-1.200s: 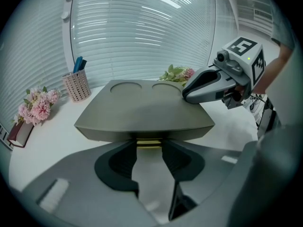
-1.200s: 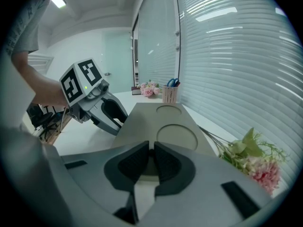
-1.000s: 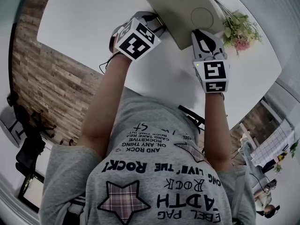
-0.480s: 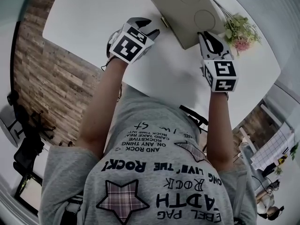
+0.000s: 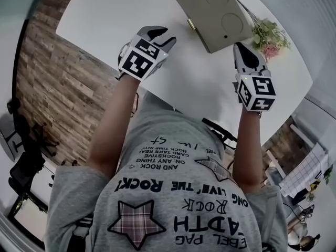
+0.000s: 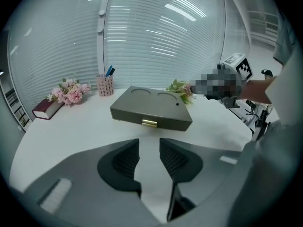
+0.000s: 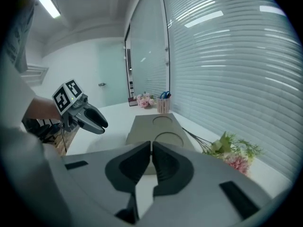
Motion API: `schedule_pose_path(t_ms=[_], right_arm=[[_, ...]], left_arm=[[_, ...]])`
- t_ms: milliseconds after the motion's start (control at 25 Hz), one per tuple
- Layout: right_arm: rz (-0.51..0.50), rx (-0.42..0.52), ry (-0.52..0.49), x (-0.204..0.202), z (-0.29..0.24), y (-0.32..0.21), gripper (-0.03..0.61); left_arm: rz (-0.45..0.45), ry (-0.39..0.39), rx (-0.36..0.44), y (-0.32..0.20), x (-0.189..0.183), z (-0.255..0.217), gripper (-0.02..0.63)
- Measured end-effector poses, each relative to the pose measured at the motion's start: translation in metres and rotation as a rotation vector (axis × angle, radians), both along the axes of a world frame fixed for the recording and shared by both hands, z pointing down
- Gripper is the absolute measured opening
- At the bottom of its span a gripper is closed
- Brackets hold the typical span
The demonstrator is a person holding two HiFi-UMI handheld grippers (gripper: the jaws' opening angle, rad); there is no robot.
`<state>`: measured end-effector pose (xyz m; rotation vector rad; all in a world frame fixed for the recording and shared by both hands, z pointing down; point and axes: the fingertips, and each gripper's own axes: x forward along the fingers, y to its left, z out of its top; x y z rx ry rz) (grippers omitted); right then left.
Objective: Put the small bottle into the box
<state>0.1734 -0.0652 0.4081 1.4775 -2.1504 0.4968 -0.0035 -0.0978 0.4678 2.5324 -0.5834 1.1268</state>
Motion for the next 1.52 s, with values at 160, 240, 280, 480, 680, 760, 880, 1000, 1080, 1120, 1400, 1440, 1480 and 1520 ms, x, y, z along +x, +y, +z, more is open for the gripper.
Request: schedule_pose_path(t_ms=[160, 240, 280, 480, 680, 760, 880, 1000, 1080, 1120, 1400, 1440, 1480, 1520], right_arm=[[-0.001, 0.042, -0.012, -0.005, -0.019, 0.014, 0.017], [-0.006, 0.056, -0.002, -0.008, -0.026, 0.021, 0.015], [-0.01, 0.065, 0.0, -0.009, -0.03, 0.023, 0.014], [-0.041, 0.109, -0.008, -0.016, -0.05, 0.037, 0.014], [-0.051, 0.173, -0.044, -0.016, -0.081, 0.054, 0.014], [-0.052, 0.204, -0.073, -0.017, -0.095, 0.057, 0.014], [-0.062, 0.248, -0.089, -0.019, -0.117, 0.065, 0.014], [-0.072, 0.297, -0.099, -0.018, -0.138, 0.076, 0.014], [-0.074, 0.331, -0.113, -0.015, -0.15, 0.083, 0.014], [-0.076, 0.348, -0.119, -0.013, -0.157, 0.086, 0.014], [-0.128, 0.425, -0.126, -0.022, -0.2, 0.108, 0.014], [-0.136, 0.44, -0.124, -0.024, -0.205, 0.111, 0.014], [-0.143, 0.453, -0.124, -0.025, -0.21, 0.113, 0.014], [-0.149, 0.466, -0.122, -0.025, -0.214, 0.116, 0.014]], left_arm=[[-0.005, 0.047, 0.001, 0.017, -0.005, -0.015, 0.102], [-0.018, 0.061, 0.03, 0.022, -0.011, -0.024, 0.048], [-0.027, 0.067, 0.051, 0.023, -0.015, -0.029, 0.029], [-0.062, 0.1, 0.105, 0.037, -0.026, -0.051, 0.011], [-0.086, 0.143, 0.177, 0.058, -0.028, -0.08, 0.011], [-0.07, 0.187, 0.19, 0.067, -0.025, -0.094, 0.011], [-0.069, 0.246, 0.225, 0.077, -0.022, -0.12, 0.011], [-0.104, 0.27, 0.294, 0.082, -0.02, -0.145, 0.009], [-0.131, 0.283, 0.347, 0.086, -0.019, -0.161, 0.009], [-0.145, 0.292, 0.372, 0.087, -0.019, -0.17, 0.011], [-0.251, 0.41, 0.557, 0.1, -0.034, -0.227, 0.009], [-0.268, 0.422, 0.577, 0.102, -0.037, -0.232, 0.009], [-0.287, 0.43, 0.591, 0.104, -0.04, -0.236, 0.009], [-0.309, 0.436, 0.601, 0.106, -0.043, -0.24, 0.009]])
